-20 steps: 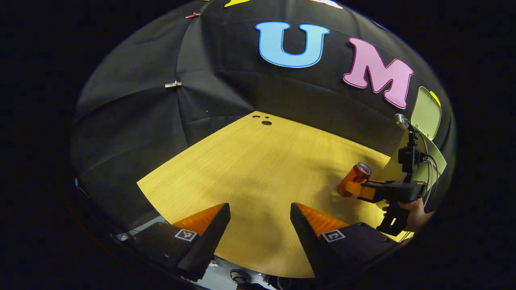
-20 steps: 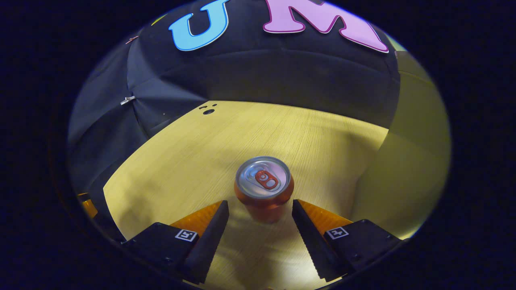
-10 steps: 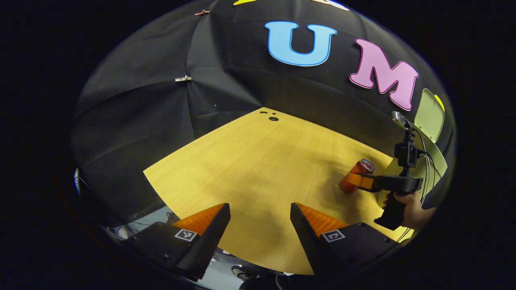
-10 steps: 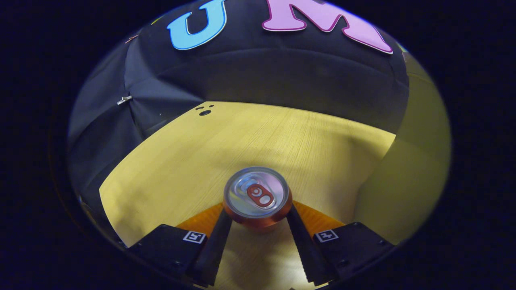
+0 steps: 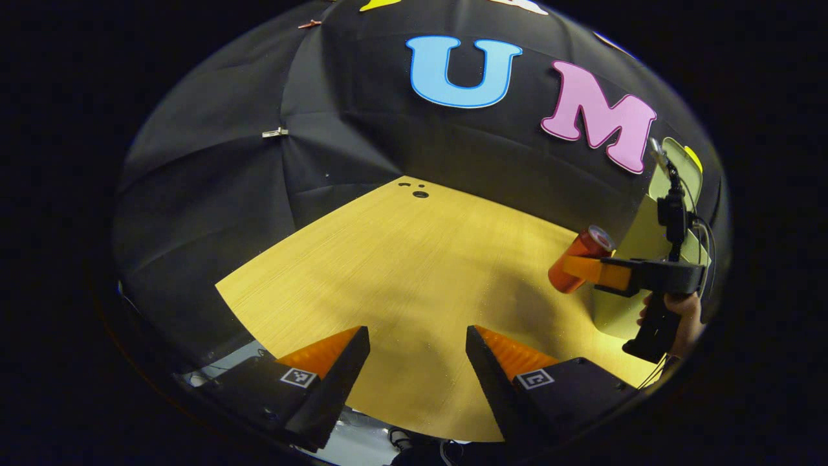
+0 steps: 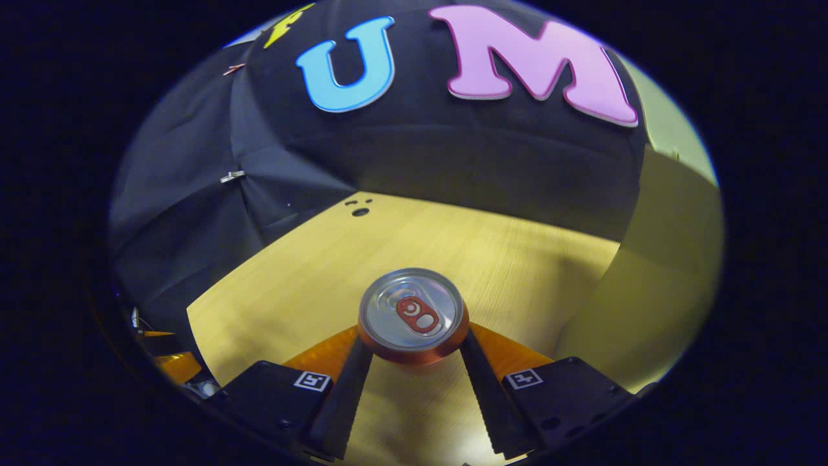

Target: Press the lid of the desktop garbage bin to open it, pick up the crumpled paper on the desktop and throw it into the bin, then pick up the pop can on the desktop and drop it into the bin, and finally close the garbage bin lid.

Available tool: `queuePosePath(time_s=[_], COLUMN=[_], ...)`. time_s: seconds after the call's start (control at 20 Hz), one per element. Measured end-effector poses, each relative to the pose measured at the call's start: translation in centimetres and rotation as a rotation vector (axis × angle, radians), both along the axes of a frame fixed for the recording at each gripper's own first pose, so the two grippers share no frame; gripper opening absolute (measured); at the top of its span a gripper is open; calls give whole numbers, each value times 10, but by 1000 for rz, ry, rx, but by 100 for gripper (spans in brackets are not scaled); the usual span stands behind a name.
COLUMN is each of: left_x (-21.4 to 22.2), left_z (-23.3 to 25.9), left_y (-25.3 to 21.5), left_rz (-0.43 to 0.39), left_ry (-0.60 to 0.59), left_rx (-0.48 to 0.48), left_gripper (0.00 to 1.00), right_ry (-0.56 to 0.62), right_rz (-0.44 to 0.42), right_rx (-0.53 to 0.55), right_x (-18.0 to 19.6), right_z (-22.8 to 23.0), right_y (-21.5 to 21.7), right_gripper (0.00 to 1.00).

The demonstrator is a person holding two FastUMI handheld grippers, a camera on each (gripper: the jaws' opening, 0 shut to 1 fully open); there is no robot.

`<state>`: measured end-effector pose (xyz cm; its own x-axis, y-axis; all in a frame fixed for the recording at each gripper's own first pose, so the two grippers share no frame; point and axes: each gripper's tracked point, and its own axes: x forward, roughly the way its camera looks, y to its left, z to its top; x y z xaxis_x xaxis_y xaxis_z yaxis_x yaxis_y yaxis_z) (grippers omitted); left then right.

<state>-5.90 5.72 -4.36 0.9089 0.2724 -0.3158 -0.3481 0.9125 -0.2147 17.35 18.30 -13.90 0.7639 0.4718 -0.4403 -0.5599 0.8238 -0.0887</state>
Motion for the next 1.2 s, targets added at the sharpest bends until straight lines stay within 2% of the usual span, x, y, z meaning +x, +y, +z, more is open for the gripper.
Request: queuePosePath(time_s=[0.3,0.55,0.8,0.95,1.2], left_x=[0,-9,-24,-32,-21], left_z=[11,11,1,-4,5], left_y=[-10,-23,-28,-19,-21], left_rz=[-73,-165,-273,-277,-245], left_ry=[-29,-62,-62,-50,-52], left_rx=[26,20,82,104,46], left_gripper=[96,96,96,96,96], right_ry=[-142,-238,-299,-345,-378], right_rz=[22,-37,-87,-128,-213], right_rx=[34,83,99,106,142], right_x=[-31,-48,-62,-62,-43], right_z=[99,166,217,239,255], right_y=[-1,-19,-40,-59,-104], right_gripper=[82,82,82,82,82])
